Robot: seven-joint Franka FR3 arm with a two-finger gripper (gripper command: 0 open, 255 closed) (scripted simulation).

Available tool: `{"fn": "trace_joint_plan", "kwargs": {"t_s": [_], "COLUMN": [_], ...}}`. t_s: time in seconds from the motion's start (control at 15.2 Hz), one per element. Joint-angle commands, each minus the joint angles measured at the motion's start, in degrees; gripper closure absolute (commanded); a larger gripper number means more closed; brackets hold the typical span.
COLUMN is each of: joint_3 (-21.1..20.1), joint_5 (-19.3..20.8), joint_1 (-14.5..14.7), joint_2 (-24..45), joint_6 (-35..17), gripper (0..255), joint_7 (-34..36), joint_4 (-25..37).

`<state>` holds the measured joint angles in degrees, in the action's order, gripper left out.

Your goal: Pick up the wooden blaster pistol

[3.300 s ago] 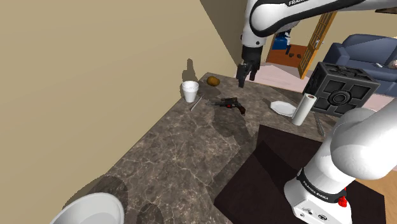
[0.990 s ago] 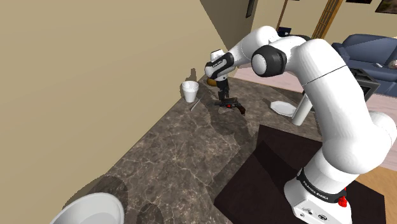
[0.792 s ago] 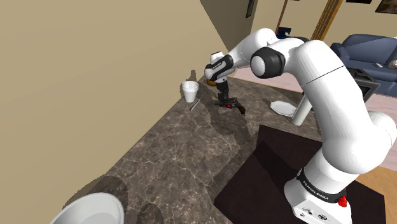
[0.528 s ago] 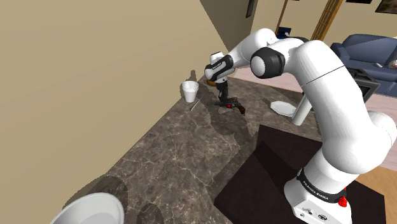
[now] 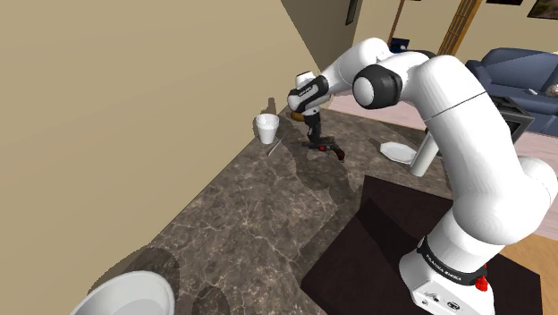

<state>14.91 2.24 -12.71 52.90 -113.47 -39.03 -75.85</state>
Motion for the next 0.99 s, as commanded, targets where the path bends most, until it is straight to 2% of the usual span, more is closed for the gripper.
{"fn": "trace_joint_plan", "kwargs": {"t_s": [0.0,0.92], "joint_3": [0.1,0.8], "joint_5": [0.08,0.72], "joint_1": [0.06,0.62], "joint_2": [-0.78,-6.33], "joint_6": [0.75,6.24], "gripper": [255,255], "joint_7": [-0.14,-1.02], "joint_4": [0.01,0.06]}}
